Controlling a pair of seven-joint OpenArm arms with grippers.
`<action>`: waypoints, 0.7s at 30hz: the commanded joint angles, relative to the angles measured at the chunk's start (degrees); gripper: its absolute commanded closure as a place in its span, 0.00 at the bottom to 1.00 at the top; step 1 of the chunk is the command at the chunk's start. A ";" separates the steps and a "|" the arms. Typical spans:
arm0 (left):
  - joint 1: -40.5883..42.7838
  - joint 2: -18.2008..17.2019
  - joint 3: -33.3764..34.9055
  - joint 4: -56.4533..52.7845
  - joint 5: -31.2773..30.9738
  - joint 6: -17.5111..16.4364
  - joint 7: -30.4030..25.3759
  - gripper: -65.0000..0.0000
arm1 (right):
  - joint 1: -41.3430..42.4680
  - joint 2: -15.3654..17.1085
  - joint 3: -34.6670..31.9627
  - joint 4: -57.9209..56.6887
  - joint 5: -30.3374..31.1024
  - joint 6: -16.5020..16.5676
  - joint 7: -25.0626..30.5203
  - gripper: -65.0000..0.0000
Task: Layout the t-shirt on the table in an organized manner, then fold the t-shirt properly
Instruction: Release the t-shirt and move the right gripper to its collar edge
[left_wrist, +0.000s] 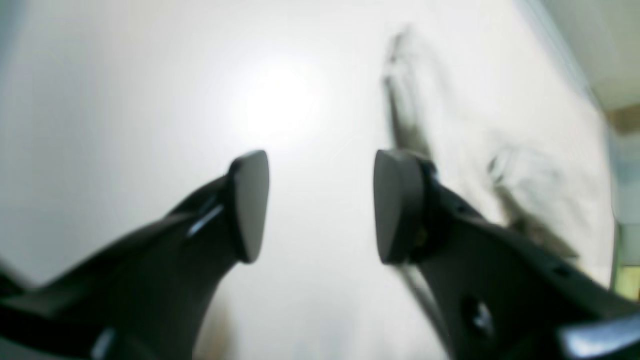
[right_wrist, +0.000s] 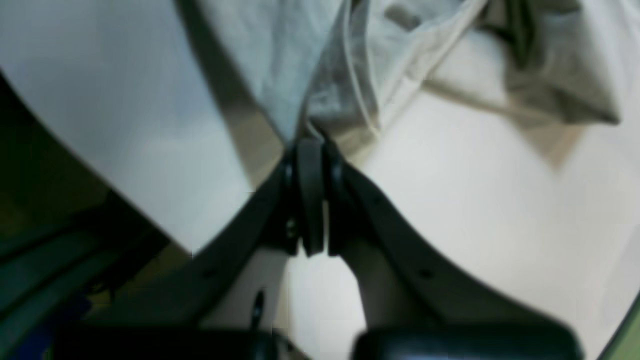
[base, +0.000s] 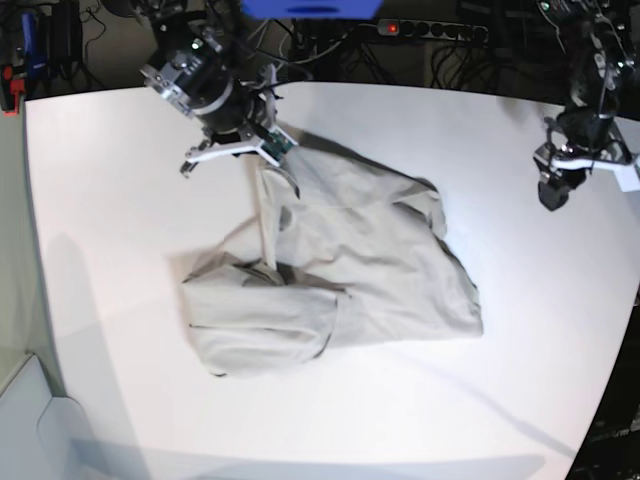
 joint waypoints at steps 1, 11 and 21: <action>-0.90 -0.53 -0.20 1.01 -1.48 0.12 0.78 0.50 | -0.62 -0.02 -0.09 0.87 0.64 0.27 0.78 1.00; -5.12 1.50 6.04 1.01 -4.73 0.12 3.07 0.50 | 0.35 -1.16 -0.71 0.61 0.64 0.18 -9.42 0.97; -8.72 1.58 19.84 -0.31 -4.29 0.21 2.80 0.50 | 2.90 -1.51 -1.68 0.25 0.64 0.18 -9.68 0.69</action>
